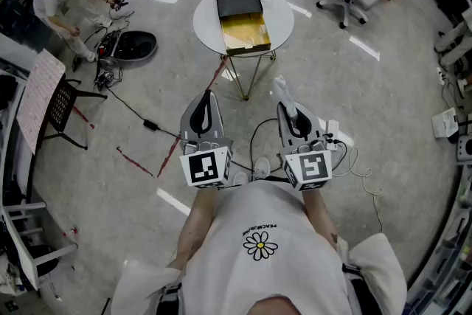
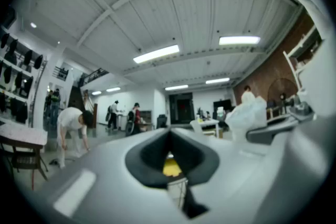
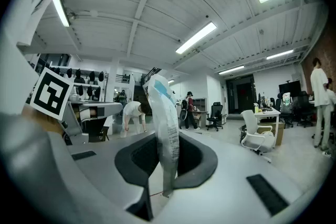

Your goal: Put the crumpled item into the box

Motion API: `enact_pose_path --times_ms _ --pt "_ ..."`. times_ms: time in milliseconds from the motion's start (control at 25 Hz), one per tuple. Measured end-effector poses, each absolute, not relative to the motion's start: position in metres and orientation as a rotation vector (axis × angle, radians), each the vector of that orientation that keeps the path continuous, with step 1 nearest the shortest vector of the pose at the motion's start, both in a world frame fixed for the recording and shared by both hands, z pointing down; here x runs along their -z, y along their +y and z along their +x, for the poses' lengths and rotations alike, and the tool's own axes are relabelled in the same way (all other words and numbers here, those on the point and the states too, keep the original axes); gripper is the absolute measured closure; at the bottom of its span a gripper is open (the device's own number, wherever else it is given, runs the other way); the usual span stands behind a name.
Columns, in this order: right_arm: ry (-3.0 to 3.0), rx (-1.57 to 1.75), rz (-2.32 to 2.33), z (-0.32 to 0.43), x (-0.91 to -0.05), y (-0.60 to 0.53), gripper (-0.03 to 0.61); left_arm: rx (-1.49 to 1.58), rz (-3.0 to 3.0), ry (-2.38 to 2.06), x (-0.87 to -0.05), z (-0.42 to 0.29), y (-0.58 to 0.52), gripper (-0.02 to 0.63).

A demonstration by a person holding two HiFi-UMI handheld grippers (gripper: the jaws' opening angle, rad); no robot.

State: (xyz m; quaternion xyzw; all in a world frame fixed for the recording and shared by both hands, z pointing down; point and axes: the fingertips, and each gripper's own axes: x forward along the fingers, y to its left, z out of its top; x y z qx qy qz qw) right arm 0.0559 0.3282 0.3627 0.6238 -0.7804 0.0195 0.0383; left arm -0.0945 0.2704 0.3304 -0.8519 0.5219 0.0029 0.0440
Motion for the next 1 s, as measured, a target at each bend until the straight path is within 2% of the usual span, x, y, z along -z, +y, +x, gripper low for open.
enact_pose_path --times_ms 1000 --pt "-2.402 -0.07 1.896 0.09 -0.383 0.307 0.538 -0.007 -2.576 1.664 -0.352 -0.076 0.243 0.617"
